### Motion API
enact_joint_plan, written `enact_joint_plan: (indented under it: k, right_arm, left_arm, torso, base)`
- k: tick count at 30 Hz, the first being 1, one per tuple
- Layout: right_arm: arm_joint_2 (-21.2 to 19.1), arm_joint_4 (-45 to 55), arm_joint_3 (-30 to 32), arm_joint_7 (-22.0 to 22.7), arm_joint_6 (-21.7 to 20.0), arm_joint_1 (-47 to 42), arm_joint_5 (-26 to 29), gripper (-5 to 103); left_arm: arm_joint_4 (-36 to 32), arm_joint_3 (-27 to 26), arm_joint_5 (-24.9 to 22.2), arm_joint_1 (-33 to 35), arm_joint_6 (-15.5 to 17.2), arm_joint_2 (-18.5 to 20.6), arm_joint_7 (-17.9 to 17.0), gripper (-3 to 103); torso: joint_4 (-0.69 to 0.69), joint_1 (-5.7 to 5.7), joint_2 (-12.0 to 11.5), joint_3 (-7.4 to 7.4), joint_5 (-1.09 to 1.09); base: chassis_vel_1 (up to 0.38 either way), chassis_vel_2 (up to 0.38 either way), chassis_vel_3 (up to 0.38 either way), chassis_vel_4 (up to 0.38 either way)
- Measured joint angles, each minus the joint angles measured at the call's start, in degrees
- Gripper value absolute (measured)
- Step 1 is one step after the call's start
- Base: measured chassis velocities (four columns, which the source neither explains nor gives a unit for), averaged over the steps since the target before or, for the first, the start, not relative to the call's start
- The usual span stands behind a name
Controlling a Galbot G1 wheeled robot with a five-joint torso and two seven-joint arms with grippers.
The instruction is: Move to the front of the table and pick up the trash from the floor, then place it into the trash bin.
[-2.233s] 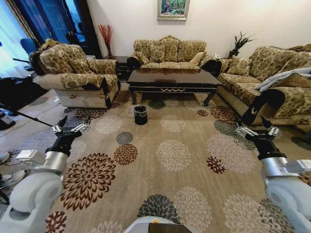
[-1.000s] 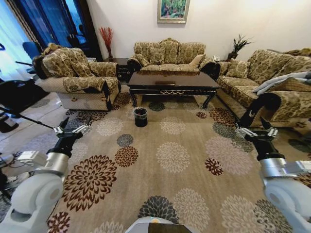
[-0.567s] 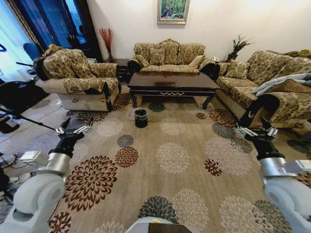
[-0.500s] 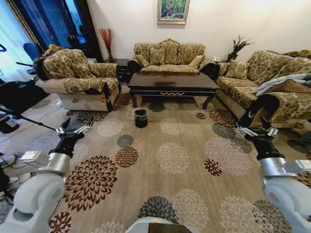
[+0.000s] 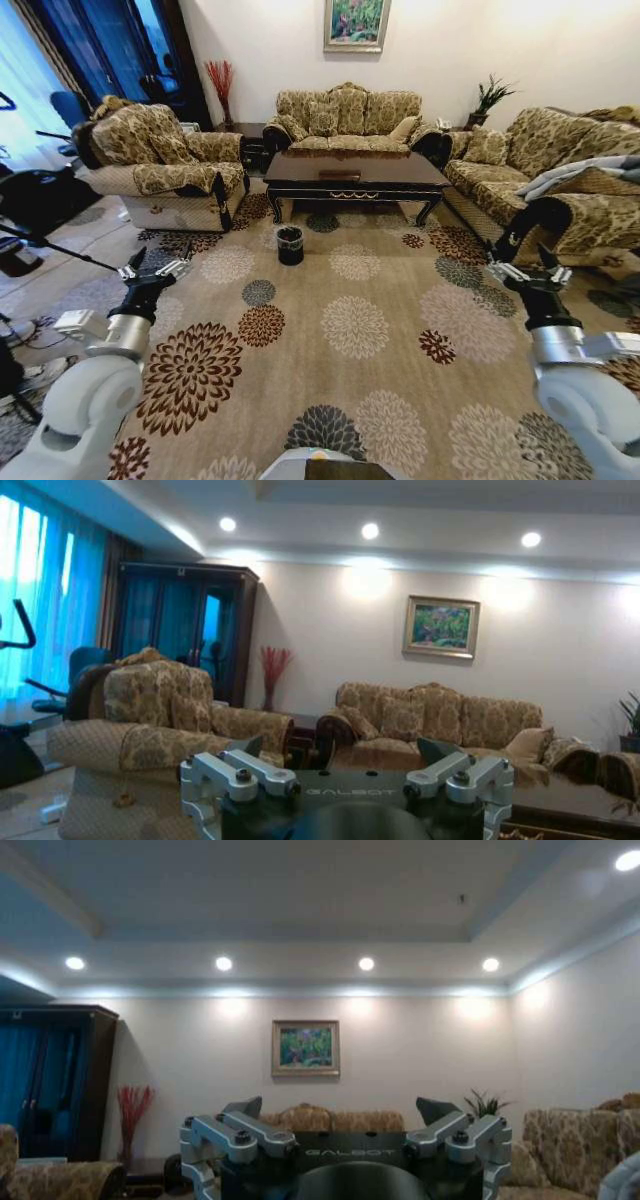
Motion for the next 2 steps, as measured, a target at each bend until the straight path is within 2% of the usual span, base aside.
enact_joint_plan:
  k: [2]
  right_arm:
    - [-0.2, -0.1, 0.0, -0.1, 0.6, 0.1, 0.0, 100]
  left_arm:
    - [-0.1, 0.2, 0.3, 0.1, -0.1, -0.2, 0.0, 100]
  torso:
    - [0.0, 0.01, 0.0, 0.02, 0.0]
  base:
    - [0.0, 0.0, 0.0, 0.0]
